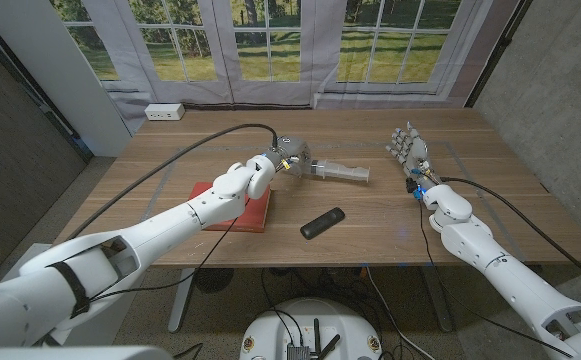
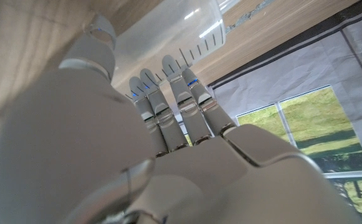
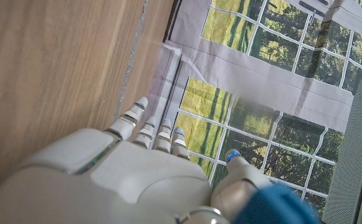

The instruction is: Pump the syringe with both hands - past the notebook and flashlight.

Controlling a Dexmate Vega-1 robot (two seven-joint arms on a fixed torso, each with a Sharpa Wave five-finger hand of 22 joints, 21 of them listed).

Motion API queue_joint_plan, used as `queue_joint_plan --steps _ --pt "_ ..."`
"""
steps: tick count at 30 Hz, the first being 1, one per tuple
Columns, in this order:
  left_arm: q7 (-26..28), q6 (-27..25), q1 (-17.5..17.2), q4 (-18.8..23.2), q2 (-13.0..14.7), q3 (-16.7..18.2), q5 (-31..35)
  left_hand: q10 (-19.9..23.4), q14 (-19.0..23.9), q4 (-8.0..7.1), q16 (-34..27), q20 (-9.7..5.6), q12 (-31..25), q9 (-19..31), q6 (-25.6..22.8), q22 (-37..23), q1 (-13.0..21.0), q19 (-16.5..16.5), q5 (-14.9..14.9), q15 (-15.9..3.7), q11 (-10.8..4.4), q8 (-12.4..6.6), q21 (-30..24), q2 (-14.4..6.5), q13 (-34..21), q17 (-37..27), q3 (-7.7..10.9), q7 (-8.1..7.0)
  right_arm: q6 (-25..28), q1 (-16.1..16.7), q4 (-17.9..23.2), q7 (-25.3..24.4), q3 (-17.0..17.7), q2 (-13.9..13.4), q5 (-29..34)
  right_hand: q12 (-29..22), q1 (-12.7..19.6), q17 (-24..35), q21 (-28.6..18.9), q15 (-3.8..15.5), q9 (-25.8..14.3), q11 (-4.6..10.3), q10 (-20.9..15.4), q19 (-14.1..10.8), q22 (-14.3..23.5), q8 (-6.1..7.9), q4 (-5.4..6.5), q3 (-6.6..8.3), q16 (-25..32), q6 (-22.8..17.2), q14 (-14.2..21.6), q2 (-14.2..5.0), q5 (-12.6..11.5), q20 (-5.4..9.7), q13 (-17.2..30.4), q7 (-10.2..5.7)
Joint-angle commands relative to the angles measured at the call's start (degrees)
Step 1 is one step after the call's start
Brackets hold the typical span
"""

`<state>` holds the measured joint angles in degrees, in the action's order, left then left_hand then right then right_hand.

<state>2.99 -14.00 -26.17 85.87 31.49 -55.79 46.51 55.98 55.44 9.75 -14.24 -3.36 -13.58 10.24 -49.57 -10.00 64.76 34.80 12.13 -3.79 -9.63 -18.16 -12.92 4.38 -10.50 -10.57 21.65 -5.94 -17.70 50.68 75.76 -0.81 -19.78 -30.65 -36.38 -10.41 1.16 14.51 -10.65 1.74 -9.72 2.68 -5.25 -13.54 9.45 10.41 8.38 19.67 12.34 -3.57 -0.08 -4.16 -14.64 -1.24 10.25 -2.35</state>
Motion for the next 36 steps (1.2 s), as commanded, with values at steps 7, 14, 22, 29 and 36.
queue_joint_plan --steps 7,14,22,29,36 --pt "8.9 0.9 -4.1 3.1 -0.7 5.6 -4.8 3.0 5.8 -0.05 0.1 -8.28 0.4 0.4 -7.9 -0.3 3.8 1.2 -0.2 -10.18 -1.94 0.25 0.0 -5.9 -0.3 -0.3 -0.51 1.09 -0.1 1.5 2.6 -1.4 0.3 -0.7 0.5 -0.3 -0.5 0.2 -0.2 0.01 -0.3 0.38 -0.1 -0.1 0.2 0.22 0.28 0.08 0.4 -0.2 -0.2 -2.21 -0.4 -0.59 0.2 -0.27" --pt "12.2 3.6 -4.2 0.7 -2.1 5.8 -7.2 4.1 6.6 -0.14 0.2 -8.33 0.4 0.5 -8.4 -0.2 3.9 1.4 -0.2 -10.20 -1.93 0.44 0.1 -6.5 -0.4 -0.3 -0.65 1.21 -0.3 3.1 4.9 -3.0 0.8 -1.4 1.2 -0.4 -0.5 0.2 -0.2 0.07 -0.3 0.35 -0.2 -0.1 0.2 0.23 0.28 0.06 0.4 -0.2 -0.2 -2.20 -0.4 -0.56 0.2 -0.26" --pt "14.3 5.7 -4.1 -1.3 -3.5 5.9 -9.9 4.7 6.9 -0.02 0.3 -8.36 0.5 0.6 -8.8 -0.2 4.1 1.6 -0.2 -10.20 -1.93 0.54 0.2 -6.6 -0.5 -0.3 -0.86 1.25 0.9 6.3 9.3 -6.4 2.5 -3.7 2.1 -0.4 -0.4 0.2 -0.2 0.08 -0.3 0.40 -0.2 -0.1 0.2 0.22 0.28 0.05 0.4 -0.2 -0.1 -2.20 -0.4 -0.44 0.2 -0.27" --pt "15.8 7.9 -4.0 -3.2 -4.9 6.0 -12.6 4.9 7.1 -0.02 0.4 -8.35 0.7 0.6 -9.0 -0.2 4.2 1.7 -0.2 -10.20 -1.93 0.67 0.2 -6.8 -0.5 -0.3 -1.01 1.58 1.9 8.2 11.8 -7.8 3.4 -5.0 2.5 -0.4 -0.4 0.1 -0.2 0.03 -0.3 0.45 -0.2 -0.2 0.2 0.22 0.26 0.04 0.4 -0.2 -0.1 -2.20 -0.4 -0.16 0.2 -0.26" --pt "17.1 10.1 -3.9 -4.6 -6.2 6.2 -15.2 5.1 7.3 -0.03 0.6 -8.34 0.8 0.7 -9.1 -0.2 4.2 1.8 -0.2 -10.20 -1.93 0.84 0.3 -6.9 -0.6 -0.3 -1.19 1.58 2.4 8.9 13.0 -8.6 3.7 -5.7 3.2 -0.4 -0.4 0.1 -0.2 0.09 -0.3 0.37 -0.3 -0.2 0.2 0.21 0.23 0.04 0.4 -0.2 0.0 -2.19 -0.4 -0.02 0.2 -0.27"
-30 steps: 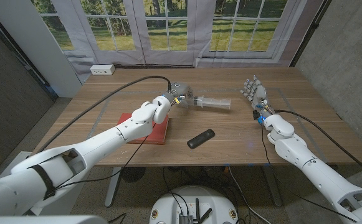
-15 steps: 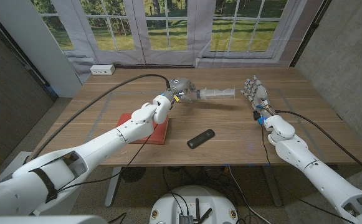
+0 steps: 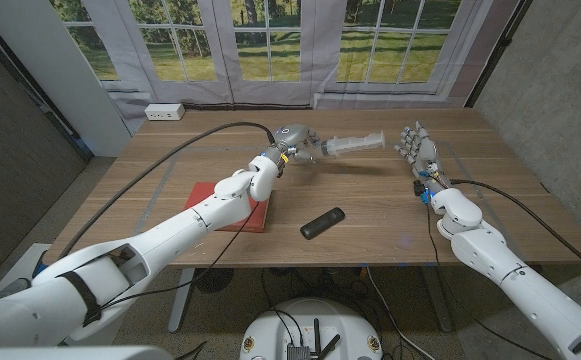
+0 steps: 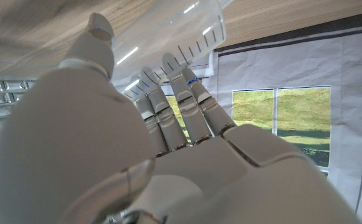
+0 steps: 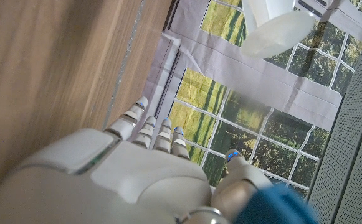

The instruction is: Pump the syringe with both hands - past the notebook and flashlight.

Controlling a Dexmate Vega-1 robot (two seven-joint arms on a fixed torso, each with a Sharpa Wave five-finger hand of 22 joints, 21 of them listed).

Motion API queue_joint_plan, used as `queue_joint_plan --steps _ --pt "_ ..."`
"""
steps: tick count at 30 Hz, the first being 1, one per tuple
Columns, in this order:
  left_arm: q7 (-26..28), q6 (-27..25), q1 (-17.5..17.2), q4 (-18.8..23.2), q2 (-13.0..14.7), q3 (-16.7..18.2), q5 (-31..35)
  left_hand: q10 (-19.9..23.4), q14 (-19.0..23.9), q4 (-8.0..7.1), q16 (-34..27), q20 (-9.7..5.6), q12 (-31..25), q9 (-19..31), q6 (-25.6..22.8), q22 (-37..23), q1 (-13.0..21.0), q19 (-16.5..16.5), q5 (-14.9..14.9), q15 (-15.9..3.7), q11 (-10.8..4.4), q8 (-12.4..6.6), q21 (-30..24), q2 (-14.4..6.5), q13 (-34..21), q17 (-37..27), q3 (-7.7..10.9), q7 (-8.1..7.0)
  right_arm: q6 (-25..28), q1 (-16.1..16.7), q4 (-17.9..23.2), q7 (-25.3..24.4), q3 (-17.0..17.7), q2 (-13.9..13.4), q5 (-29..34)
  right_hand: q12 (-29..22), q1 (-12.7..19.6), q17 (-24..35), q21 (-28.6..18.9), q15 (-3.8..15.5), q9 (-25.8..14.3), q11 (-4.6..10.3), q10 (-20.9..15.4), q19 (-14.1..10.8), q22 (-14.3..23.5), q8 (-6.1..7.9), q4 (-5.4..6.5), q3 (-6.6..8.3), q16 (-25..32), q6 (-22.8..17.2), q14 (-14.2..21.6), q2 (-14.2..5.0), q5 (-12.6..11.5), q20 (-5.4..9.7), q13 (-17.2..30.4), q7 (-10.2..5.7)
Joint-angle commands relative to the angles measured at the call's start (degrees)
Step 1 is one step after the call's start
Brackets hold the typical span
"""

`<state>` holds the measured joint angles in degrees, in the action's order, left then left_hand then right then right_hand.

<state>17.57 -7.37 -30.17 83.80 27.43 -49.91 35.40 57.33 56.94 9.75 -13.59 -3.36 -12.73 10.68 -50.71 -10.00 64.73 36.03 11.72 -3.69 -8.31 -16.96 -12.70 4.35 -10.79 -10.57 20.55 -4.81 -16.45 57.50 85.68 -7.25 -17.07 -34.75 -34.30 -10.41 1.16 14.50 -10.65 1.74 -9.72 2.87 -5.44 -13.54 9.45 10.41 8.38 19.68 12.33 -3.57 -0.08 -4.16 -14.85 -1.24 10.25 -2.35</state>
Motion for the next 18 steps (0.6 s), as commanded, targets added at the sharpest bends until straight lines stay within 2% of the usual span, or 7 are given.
queue_joint_plan --steps 1,12,18 --pt "2.6 3.7 0.2 -2.7 -2.3 0.2 -4.1 3.8 5.8 -0.02 0.0 -8.34 -0.1 0.2 -7.9 -0.3 4.3 0.5 0.2 -10.30 -3.25 -0.32 0.1 -6.9 -0.3 -0.3 -0.13 0.45 1.1 2.2 3.3 -2.4 1.0 -1.7 1.3 -0.4 -0.4 0.1 -0.2 0.07 -0.3 0.13 -0.1 -0.2 0.2 0.22 0.23 0.04 0.5 -0.2 0.0 -2.19 -0.2 0.00 0.2 -0.29" --pt "4.6 6.8 -0.3 -5.0 -4.2 0.0 -7.2 3.7 5.7 -0.02 0.2 -8.34 0.2 0.3 -7.8 -0.3 4.3 0.6 0.2 -10.30 -3.23 -0.03 0.2 -7.1 -0.4 -0.2 -0.32 0.47 1.8 3.9 5.9 -4.2 1.8 -2.8 2.7 -0.4 -0.3 0.1 -0.3 0.21 -0.3 0.12 -0.2 -0.4 0.2 0.34 0.19 0.06 0.5 -0.5 0.2 -2.20 -0.2 0.19 0.2 -0.33" --pt "5.0 6.2 -1.4 -4.8 -4.8 0.3 -8.6 3.9 5.8 -0.06 0.3 -8.34 0.2 0.3 -7.8 -0.3 4.3 0.7 0.2 -10.30 -3.24 0.04 0.2 -7.2 -0.4 -0.2 -0.36 0.52 2.0 4.6 6.7 -4.9 2.0 -3.0 3.4 -0.4 -0.3 0.1 -0.3 0.21 -0.3 0.12 -0.3 -0.6 0.2 0.33 0.16 0.09 0.6 -0.5 0.4 -2.22 -0.3 0.39 0.2 -0.32"
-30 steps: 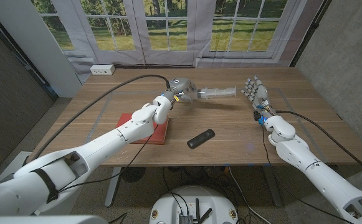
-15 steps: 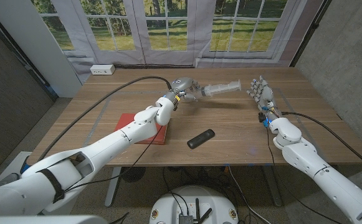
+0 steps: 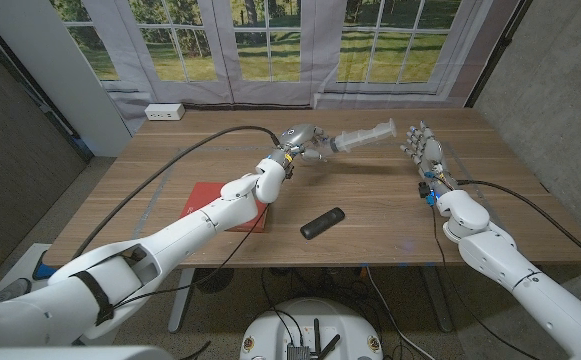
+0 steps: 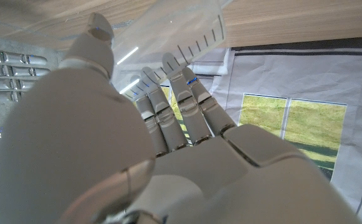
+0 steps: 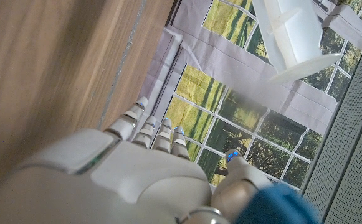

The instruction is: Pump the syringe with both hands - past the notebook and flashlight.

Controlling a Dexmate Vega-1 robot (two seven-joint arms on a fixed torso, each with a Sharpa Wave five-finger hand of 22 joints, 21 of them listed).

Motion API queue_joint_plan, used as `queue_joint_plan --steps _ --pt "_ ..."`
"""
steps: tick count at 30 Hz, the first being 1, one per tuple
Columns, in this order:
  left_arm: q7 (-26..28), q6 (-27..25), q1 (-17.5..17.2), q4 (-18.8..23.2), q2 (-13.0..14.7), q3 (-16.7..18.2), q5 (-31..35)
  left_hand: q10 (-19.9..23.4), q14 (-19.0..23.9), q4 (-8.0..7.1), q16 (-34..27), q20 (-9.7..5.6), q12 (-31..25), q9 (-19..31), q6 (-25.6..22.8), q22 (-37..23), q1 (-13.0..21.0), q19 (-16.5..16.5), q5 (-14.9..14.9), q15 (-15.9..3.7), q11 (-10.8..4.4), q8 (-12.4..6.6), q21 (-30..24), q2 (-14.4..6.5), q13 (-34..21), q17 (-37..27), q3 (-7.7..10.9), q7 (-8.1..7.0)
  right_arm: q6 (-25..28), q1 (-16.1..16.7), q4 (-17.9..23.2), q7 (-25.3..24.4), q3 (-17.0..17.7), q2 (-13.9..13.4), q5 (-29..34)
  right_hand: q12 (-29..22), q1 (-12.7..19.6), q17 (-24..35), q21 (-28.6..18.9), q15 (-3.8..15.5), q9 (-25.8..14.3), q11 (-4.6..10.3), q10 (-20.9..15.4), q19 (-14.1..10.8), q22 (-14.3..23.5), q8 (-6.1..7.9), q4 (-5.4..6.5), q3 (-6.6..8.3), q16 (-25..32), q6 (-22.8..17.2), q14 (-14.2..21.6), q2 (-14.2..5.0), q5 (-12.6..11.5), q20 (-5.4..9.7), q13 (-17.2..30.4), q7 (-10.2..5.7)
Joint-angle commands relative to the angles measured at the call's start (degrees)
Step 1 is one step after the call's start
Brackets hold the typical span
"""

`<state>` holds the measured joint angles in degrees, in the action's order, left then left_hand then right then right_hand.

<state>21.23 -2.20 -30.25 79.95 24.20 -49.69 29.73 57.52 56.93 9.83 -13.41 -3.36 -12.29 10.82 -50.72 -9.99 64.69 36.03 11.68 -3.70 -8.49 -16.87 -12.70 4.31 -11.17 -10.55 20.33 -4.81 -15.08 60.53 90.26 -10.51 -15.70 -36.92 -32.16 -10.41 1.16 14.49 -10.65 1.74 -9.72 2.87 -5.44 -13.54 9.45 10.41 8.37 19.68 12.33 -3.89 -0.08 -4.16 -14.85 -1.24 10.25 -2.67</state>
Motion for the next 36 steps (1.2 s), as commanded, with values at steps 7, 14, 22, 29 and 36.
queue_joint_plan --steps 7,14,22,29,36 --pt "2.1 0.2 -2.2 -0.5 -1.8 0.3 -3.8 4.0 5.8 -0.16 0.2 -8.33 -0.2 0.2 -8.1 -0.3 4.4 0.7 0.3 -10.28 -3.02 -0.02 0.2 -7.3 -0.1 -0.2 -0.27 0.51 1.7 3.0 4.8 -3.4 1.2 -2.1 3.0 -0.5 -0.2 0.1 -0.4 0.47 -0.3 0.18 -0.4 -0.8 0.2 0.38 0.13 0.12 0.6 -0.4 0.5 -2.24 -0.3 0.64 0.2 -0.09" --pt "2.6 0.3 -2.2 -0.9 -2.0 0.0 -3.9 4.2 6.0 -0.19 0.3 -8.32 -0.2 0.3 -8.3 -0.3 4.3 0.8 0.3 -10.27 -3.02 0.00 0.2 -7.4 -0.1 -0.2 -0.36 0.49 2.4 4.3 7.4 -5.3 2.1 -3.1 4.8 -0.5 -0.1 0.0 -0.4 0.39 -0.3 0.13 -0.5 -0.9 0.2 0.43 0.06 0.20 0.6 -0.7 0.8 -2.28 -0.3 0.73 0.2 -0.03" --pt "2.3 0.1 -1.7 -0.8 -1.5 -0.1 -3.7 4.4 6.0 -0.16 0.4 -8.33 -0.2 0.3 -8.4 -0.3 4.3 1.0 0.3 -10.28 -3.02 0.13 0.2 -7.4 -0.1 -0.2 -0.53 0.32 3.3 7.1 11.8 -9.2 3.3 -4.5 9.5 -0.6 -0.1 -0.1 -0.4 0.55 -0.3 0.02 -1.0 -1.3 0.2 0.54 0.00 0.25 0.7 -1.1 1.2 -2.29 -0.4 1.05 0.2 -0.16" --pt "2.8 1.7 -1.1 -2.1 -1.4 -0.2 -3.7 3.9 5.8 -0.13 0.7 -8.38 0.2 0.3 -8.1 -0.3 4.4 1.1 0.3 -10.28 -3.00 0.41 0.2 -7.5 -0.1 -0.2 -0.68 0.44 5.2 9.3 15.4 -12.4 3.9 -5.1 13.8 -0.8 0.1 -0.2 -0.5 0.73 -0.3 -0.10 -1.5 -1.8 0.2 0.55 -0.16 0.41 0.8 -1.4 1.6 -2.32 -0.4 1.55 0.2 -0.63" --pt "2.6 5.7 -0.1 -4.2 -1.1 -0.7 -4.0 4.1 5.8 -0.13 0.9 -8.40 0.2 0.4 -8.1 -0.3 4.4 1.0 0.3 -10.28 -3.01 0.54 0.3 -7.6 -0.2 -0.2 -0.77 0.49 7.6 11.3 18.9 -14.8 5.0 -5.9 17.9 -0.8 0.2 -0.2 -0.6 0.93 -0.3 -0.12 -1.6 -2.0 0.2 0.52 -0.23 0.46 0.8 -1.4 1.8 -2.29 -0.4 1.86 0.2 -0.98"
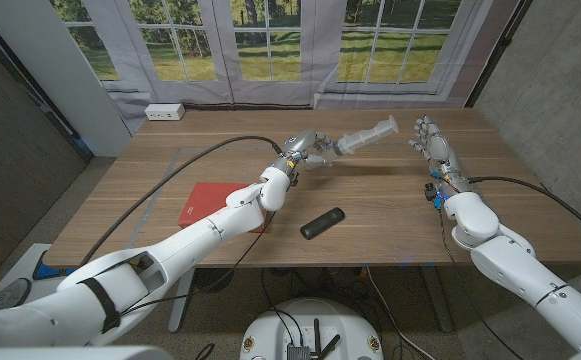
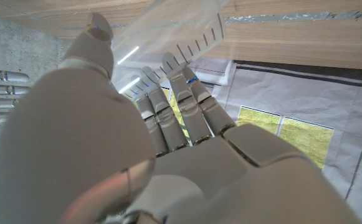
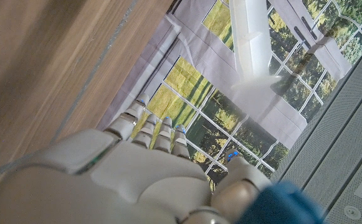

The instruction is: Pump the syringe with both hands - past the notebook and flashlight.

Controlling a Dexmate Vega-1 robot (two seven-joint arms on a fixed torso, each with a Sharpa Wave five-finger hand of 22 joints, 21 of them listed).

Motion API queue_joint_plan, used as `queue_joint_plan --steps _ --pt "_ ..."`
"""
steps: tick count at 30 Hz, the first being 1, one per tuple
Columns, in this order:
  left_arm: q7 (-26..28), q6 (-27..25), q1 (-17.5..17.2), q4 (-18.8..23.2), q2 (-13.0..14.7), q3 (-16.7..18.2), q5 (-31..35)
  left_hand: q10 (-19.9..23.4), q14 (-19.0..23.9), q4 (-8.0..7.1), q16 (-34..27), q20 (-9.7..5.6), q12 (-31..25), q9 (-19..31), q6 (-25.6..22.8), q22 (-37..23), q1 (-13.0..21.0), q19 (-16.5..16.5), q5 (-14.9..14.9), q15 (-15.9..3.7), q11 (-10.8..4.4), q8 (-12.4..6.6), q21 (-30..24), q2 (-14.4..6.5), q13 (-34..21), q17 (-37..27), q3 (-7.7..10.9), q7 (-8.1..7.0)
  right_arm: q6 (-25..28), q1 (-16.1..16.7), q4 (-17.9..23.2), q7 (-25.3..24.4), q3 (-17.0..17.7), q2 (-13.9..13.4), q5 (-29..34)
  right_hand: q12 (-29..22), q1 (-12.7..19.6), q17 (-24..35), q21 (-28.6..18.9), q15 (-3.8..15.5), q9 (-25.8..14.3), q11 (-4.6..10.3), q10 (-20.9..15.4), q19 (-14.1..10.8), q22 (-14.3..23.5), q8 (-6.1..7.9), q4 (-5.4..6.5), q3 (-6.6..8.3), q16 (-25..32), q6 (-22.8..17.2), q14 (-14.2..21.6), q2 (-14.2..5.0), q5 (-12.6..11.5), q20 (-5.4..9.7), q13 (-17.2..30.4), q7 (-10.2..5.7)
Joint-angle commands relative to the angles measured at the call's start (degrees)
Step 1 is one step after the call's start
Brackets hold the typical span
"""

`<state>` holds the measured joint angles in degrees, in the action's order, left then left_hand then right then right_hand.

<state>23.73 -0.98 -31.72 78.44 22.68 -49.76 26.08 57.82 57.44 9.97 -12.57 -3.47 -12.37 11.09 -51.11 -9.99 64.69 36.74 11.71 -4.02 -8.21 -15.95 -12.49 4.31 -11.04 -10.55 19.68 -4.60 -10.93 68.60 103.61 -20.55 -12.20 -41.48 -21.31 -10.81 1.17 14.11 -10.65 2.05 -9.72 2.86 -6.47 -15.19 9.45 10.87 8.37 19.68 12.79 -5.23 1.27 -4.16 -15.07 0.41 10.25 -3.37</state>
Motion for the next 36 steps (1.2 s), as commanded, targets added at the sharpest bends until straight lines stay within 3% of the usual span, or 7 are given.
queue_joint_plan --steps 1,16,36 --pt "0.0 5.2 1.6 -3.2 0.3 -0.6 -0.5 3.8 5.2 -0.27 0.1 -8.29 0.3 0.1 -7.6 -0.3 4.4 0.3 0.3 -9.96 -3.29 -0.34 0.1 -7.6 -0.3 -0.2 -0.13 0.27 3.7 3.5 5.9 -5.0 1.6 -1.4 7.5 -0.4 0.2 0.2 -0.6 0.62 -0.3 -0.11 -0.6 -0.4 0.2 0.06 -0.24 0.47 0.4 -0.1 0.5 -2.28 -0.2 0.24 0.2 -0.35" --pt "-0.5 7.2 2.4 -5.2 -0.3 -0.7 -0.7 3.5 5.0 -0.29 0.3 -8.29 0.5 0.1 -7.7 -0.3 4.4 0.3 0.3 -9.96 -3.29 -0.15 0.2 -7.9 -0.3 -0.1 -0.21 0.13 10.2 8.5 13.8 -9.1 4.4 -1.6 14.3 -0.4 0.3 0.1 -0.5 0.77 -0.3 -0.32 -1.0 -0.6 0.2 0.05 -0.40 0.53 0.4 -0.3 0.8 -2.11 -0.2 0.47 0.3 -0.66" --pt "-0.4 8.6 2.9 -6.8 -0.9 -0.8 -0.9 3.6 5.1 -0.32 0.5 -8.28 0.6 0.2 -7.9 -0.3 4.4 0.1 0.3 -9.96 -3.30 0.06 0.3 -8.1 -0.4 -0.2 -0.44 0.23 23.2 13.8 25.1 -12.4 6.1 -1.5 25.1 0.1 0.4 -0.2 0.2 0.99 -0.3 0.52 0.1 1.3 0.2 -0.40 -0.75 0.44 -0.3 0.7 -0.4 -1.46 -0.1 0.01 0.3 -2.84"
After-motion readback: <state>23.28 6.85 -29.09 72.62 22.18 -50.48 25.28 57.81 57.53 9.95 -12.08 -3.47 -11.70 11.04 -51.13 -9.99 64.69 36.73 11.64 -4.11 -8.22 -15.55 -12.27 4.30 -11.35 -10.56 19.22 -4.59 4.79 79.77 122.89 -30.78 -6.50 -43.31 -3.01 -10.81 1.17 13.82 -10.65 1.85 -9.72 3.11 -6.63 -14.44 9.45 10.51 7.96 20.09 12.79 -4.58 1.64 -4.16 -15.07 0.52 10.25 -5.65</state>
